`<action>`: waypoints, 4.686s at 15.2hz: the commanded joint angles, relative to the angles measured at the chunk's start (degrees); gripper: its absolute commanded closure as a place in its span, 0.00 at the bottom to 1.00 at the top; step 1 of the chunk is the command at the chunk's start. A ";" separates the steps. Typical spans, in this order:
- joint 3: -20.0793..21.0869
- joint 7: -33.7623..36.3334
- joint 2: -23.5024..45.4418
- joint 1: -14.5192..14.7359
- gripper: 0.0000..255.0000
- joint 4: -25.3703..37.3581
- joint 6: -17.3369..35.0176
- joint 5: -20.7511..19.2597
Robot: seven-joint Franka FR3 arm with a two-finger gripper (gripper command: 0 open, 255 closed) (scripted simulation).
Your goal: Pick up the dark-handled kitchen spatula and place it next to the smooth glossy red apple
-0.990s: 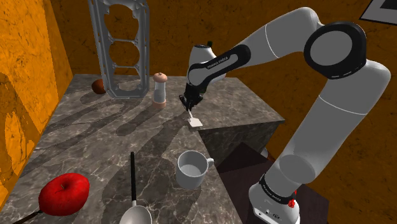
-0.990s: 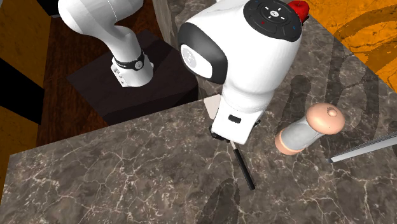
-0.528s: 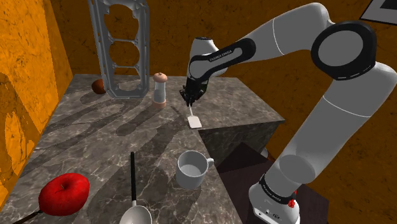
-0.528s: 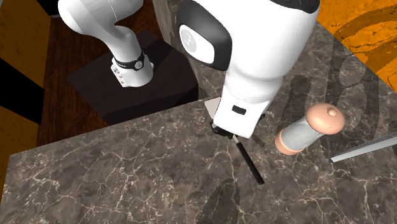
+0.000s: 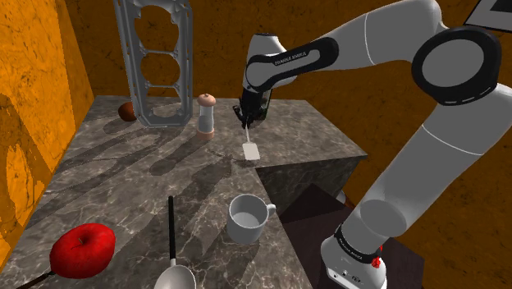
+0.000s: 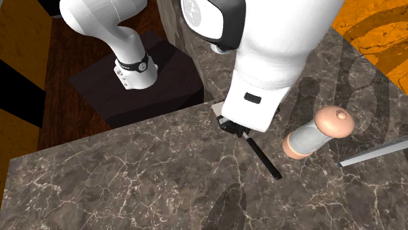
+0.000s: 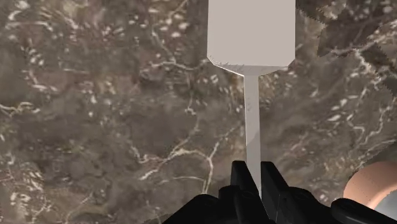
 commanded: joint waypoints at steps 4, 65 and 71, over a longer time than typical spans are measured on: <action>0.06 -0.08 -1.71 0.07 1.00 2.02 -3.76 0.19; 21.27 42.46 10.70 18.82 1.00 15.29 -7.51 -6.14; 21.04 43.42 12.50 19.00 1.00 12.73 -3.37 -7.31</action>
